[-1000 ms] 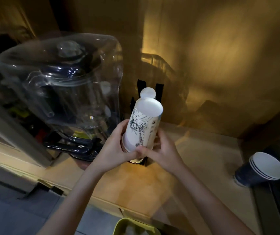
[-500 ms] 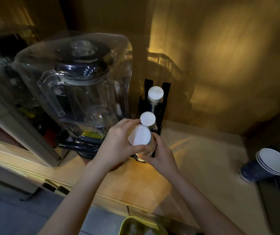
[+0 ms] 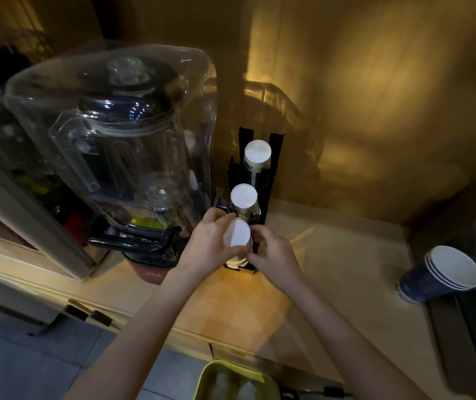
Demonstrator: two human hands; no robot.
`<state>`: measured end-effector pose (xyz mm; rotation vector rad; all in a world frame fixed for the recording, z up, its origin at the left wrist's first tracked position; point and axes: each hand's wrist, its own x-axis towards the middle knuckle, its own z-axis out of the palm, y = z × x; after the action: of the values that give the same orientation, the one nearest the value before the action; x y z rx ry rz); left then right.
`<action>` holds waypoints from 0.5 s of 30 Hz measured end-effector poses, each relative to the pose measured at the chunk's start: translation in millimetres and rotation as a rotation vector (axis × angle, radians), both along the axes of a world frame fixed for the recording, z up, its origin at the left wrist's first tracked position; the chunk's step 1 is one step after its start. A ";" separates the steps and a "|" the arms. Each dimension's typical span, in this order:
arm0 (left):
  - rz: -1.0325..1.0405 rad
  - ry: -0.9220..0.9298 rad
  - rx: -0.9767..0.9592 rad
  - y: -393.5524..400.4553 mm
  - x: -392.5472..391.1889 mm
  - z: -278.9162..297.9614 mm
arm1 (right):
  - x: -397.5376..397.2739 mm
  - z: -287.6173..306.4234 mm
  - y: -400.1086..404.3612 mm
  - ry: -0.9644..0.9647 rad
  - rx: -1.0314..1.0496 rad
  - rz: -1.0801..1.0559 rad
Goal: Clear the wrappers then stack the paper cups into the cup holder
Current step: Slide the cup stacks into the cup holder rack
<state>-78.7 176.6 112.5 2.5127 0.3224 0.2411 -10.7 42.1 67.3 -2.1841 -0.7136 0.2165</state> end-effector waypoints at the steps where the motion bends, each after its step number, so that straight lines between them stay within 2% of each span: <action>1: 0.004 0.022 -0.003 0.1 1.5 -4.3 | 0.1 1.2 -0.1 -0.023 -0.008 0.000; 6: 0.010 0.110 -0.007 -1.0 6.3 -20.3 | 1.8 3.8 0.6 -0.093 -0.048 0.025; 10: 0.018 0.166 0.029 -1.7 6.8 -27.6 | 0.5 3.4 4.4 -0.132 -0.178 0.082; 15: 0.038 0.231 0.187 -8.2 11.4 -19.5 | 5.2 13.4 -0.3 -0.254 -0.271 0.211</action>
<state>-67.3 168.4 93.0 2.7265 0.4587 -0.0069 -5.4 41.8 80.7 -2.4192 -1.1148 0.1515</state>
